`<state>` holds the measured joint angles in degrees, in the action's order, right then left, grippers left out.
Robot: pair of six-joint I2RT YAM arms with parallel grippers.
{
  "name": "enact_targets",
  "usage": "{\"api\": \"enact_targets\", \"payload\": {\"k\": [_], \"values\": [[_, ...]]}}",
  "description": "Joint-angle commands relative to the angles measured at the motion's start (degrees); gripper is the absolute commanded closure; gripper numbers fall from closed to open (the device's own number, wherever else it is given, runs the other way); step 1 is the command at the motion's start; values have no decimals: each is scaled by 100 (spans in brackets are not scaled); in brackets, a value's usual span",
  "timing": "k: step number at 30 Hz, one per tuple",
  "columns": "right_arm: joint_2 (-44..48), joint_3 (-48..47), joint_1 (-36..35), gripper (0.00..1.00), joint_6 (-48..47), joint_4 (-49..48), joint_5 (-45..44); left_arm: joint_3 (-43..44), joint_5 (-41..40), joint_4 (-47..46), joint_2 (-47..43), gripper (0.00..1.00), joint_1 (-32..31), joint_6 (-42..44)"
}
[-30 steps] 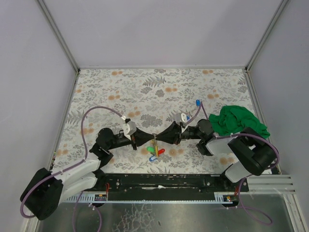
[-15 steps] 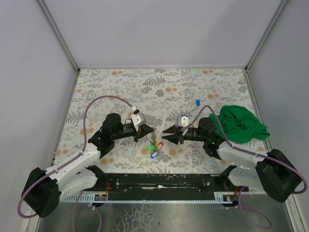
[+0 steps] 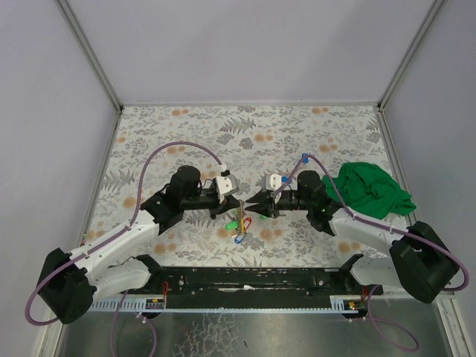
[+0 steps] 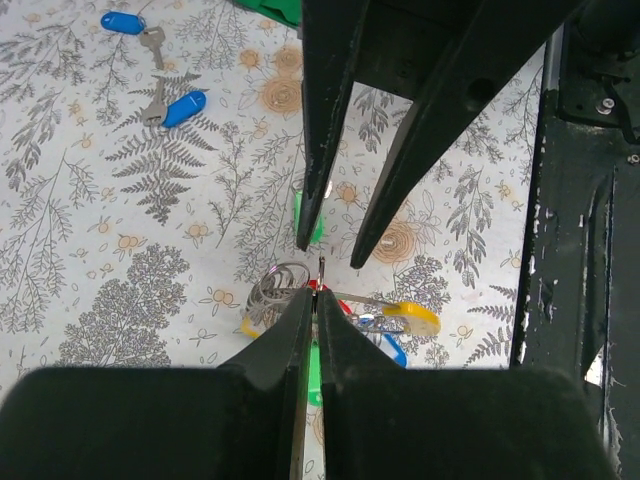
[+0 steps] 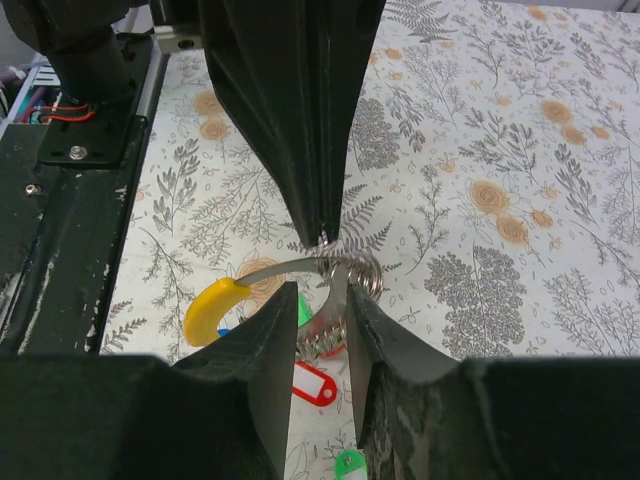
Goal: Put the keys on the keyring
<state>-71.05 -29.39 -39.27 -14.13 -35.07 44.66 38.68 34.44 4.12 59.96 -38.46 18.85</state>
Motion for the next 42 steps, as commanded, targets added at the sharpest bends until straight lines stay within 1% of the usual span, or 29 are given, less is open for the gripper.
{"api": "enact_targets", "payload": {"k": [1,13,17,26,29,34,36,42], "values": [[-111,-279,-20,68,195,-382,359,273,-32,284,62,100,-107,221],[-391,-369,-20,75,446,-562,551,479,-27,436,147,100,-203,226],[-379,-342,-20,79,500,-632,561,617,-191,617,294,100,-277,202],[-292,-260,-20,83,430,-482,414,738,-400,818,403,100,-364,198],[-302,-253,-20,87,407,-413,394,760,-403,835,418,100,-387,203],[-326,-227,-20,100,376,-326,335,785,-470,898,445,100,-391,215],[-346,-225,-20,100,399,-352,317,758,-427,882,430,100,-386,215],[-400,-100,-19,100,717,-915,389,280,-287,334,247,87,-350,250]]}}
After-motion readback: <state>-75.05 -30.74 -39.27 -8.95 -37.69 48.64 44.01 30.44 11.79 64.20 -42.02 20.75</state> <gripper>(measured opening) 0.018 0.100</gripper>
